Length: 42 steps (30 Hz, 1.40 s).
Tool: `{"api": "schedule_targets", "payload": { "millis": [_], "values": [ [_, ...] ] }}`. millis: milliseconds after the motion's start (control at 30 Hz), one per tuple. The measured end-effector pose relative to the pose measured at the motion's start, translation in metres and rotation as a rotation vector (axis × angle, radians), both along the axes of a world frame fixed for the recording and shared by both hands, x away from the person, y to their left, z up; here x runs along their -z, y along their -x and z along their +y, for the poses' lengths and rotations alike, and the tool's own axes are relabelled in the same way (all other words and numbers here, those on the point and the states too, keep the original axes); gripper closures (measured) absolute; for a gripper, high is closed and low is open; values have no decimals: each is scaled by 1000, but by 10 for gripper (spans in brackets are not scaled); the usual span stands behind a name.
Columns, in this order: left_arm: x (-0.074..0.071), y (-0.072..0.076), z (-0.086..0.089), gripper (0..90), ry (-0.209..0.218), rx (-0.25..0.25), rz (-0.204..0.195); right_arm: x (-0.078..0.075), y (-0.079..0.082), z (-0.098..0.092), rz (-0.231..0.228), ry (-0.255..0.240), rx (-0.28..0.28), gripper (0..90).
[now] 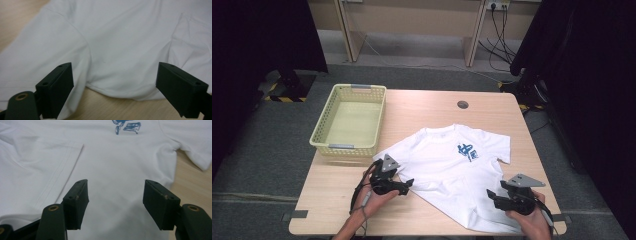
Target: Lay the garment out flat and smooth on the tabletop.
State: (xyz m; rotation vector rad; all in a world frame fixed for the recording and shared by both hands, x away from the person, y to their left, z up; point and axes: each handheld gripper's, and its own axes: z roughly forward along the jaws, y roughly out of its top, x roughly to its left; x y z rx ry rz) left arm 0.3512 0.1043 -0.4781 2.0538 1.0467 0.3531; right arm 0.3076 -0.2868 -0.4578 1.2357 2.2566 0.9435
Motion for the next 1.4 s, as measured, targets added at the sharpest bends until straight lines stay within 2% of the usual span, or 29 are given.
{"api": "schedule_targets", "payload": {
  "millis": [100, 133, 200, 233, 267, 333, 467, 600, 700, 767, 867, 933, 1000, 1067, 1100, 1167, 1233, 1267, 1367, 1400],
  "values": [
    [7, -12, -8, 132, -48, -25, 6, 6, -12, 7, 26, 13, -16, 368],
    [8, -15, -10, 127, -64, -32, -4, 8, -15, 8, 37, 23, -11, 366],
    [6, -23, -14, 127, -85, -33, 0, 14, -22, 9, 56, 49, 1, 343],
    [6, -28, -16, 127, -97, -31, -3, 16, -24, 8, 50, 24, 7, 345],
    [6, -32, -18, 125, -102, -30, -8, 16, -26, 6, 43, 21, 10, 350],
    [6, -43, -21, 122, -102, -32, -7, 15, -30, 3, 48, 25, 22, 351],
    [8, -62, -23, 106, -92, -18, -35, 15, -38, -4, 49, 20, 45, 363],
    [8, -67, -23, 107, -92, -8, -35, 15, -48, -15, 46, -8, 88, 374],
    [8, -64, -21, 113, -82, -4, -43, 14, -50, -17, 54, -14, 99, 372],
    [7, -59, -18, 101, -54, -4, -45, 14, -49, -15, 57, -2, 100, 365],
    [2, -45, -11, 91, -34, -5, -84, 10, -47, -14, 50, 6, 107, 354],
    [-2, -33, -5, 88, -13, 1, -101, 6, -45, -11, 34, -9, 94, 354],
    [-3, -21, 1, 88, -11, 8, -110, 2, -44, -6, 28, -18, 81, 359],
    [-2, -16, 4, 88, -13, 10, -110, 0, -45, -2, 24, -13, 67, 361],
    [2, -6, 11, 88, -20, 10, -98, -2, -46, 9, 20, -14, 35, 369],
    [8, 4, 20, 88, -11, -5, -84, -3, -49, 19, 22, -19, 5, 382],
    [13, 9, 25, 88, -17, -9, -68, -3, -53, 29, 22, -17, -19, 390],
    [15, 11, 27, 89, -37, -12, -44, -2, -56, 34, 23, -15, -31, 395],
    [15, 16, 32, 84, -45, -16, -58, 0, -62, 45, 26, -12, -50, 412],
    [15, 17, 33, 83, -50, -19, -47, 1, -66, 51, 30, -13, -60, 417]
  ]
}}
